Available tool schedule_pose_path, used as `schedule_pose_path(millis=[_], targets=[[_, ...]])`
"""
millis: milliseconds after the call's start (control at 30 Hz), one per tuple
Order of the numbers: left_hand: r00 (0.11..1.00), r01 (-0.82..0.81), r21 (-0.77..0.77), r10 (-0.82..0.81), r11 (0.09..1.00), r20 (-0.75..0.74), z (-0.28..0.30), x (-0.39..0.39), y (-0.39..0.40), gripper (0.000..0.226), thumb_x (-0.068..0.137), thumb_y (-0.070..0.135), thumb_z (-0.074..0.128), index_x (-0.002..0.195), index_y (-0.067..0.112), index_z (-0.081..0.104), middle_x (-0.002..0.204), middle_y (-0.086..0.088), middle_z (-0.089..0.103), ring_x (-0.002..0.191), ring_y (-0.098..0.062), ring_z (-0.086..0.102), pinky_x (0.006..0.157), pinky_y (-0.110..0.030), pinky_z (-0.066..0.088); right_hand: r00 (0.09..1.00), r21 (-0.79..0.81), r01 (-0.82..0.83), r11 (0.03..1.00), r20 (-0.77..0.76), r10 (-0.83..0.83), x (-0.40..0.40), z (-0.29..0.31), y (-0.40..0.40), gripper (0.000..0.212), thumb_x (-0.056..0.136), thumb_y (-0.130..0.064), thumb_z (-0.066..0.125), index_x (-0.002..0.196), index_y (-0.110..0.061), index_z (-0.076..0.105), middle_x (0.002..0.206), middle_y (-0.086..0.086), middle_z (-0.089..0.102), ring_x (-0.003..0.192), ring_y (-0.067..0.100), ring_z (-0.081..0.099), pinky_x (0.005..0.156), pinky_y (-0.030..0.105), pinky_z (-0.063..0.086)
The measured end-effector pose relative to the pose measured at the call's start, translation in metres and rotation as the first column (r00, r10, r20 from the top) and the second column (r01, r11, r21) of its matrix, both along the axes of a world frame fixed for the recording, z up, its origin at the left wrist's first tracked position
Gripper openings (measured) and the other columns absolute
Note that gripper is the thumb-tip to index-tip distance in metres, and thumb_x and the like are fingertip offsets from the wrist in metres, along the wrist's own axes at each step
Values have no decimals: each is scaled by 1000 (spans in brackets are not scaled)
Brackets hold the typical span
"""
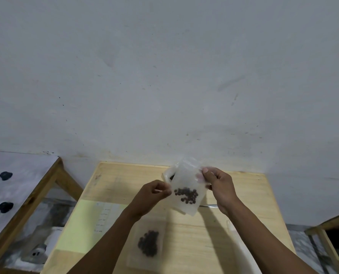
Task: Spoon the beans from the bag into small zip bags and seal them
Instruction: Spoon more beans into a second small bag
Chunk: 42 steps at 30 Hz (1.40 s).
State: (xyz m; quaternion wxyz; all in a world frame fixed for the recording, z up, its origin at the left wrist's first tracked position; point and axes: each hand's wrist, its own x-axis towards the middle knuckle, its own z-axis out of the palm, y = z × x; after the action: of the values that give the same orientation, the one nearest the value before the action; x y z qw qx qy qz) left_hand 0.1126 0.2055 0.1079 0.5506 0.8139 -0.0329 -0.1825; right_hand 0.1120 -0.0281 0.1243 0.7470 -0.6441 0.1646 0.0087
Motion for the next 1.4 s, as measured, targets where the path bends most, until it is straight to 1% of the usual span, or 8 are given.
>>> schedule_pose_path(millis=[100,233,367,500,733,1200,1300,1400], targets=[[998,11,-31,-9,999,68,17,7,-7,37,84,30,75,117,21,62,108,0,67,99,-14,67,86,-28,57,991,-177,-121,977,32,129,0,8,-3,13,94,-19,63,90,-14,74,86,10,75,76,14,63,71,28,48],[991,-2,-58,10,998,135,38,16,-20,11,82,15,76,83,7,67,83,-8,72,73,-14,63,69,-22,49,932,-348,-320,881,50,359,-1,18,-2,13,93,-22,65,85,-17,74,79,6,74,70,10,59,69,25,44],[981,20,8,-21,1000,192,37,15,-18,21,83,18,75,67,15,60,62,-6,56,58,-11,41,56,-19,33,877,-458,-410,789,39,479,-1,29,-8,7,83,-25,76,81,-20,71,77,-7,69,70,6,60,68,19,45],[948,62,72,-82,995,307,34,10,-20,26,84,13,74,65,20,57,54,20,52,54,0,41,55,-9,32,838,-665,-404,629,6,545,-3,31,4,8,81,-31,74,83,-24,69,86,-9,70,82,8,62,75,29,49],[914,64,137,-113,988,390,30,9,-9,22,82,18,75,68,16,58,63,11,56,64,-3,46,62,-17,37,820,-813,-282,510,71,567,-10,25,21,8,88,-32,63,87,-24,66,87,-14,61,85,11,57,77,36,48],[959,102,48,-111,994,262,34,-6,63,21,86,21,71,69,17,59,70,-1,66,65,-10,55,63,-16,40,940,-742,-231,629,-4,341,-30,22,80,38,77,-48,75,75,-14,59,75,-4,62,77,17,54,64,35,44],[977,98,-31,-90,995,195,34,-7,79,20,89,22,68,74,13,58,72,-5,71,65,-26,58,65,-26,40,953,-599,-232,766,16,302,-34,17,89,35,78,-39,78,77,-7,62,73,0,58,68,13,49,63,32,40],[986,115,-54,-107,992,132,33,-7,96,21,91,21,66,79,6,58,75,-8,73,61,-14,53,61,-26,37,958,-483,-237,843,27,285,-42,15,96,30,83,-28,76,75,-3,61,71,-4,62,66,7,51,64,22,39]])
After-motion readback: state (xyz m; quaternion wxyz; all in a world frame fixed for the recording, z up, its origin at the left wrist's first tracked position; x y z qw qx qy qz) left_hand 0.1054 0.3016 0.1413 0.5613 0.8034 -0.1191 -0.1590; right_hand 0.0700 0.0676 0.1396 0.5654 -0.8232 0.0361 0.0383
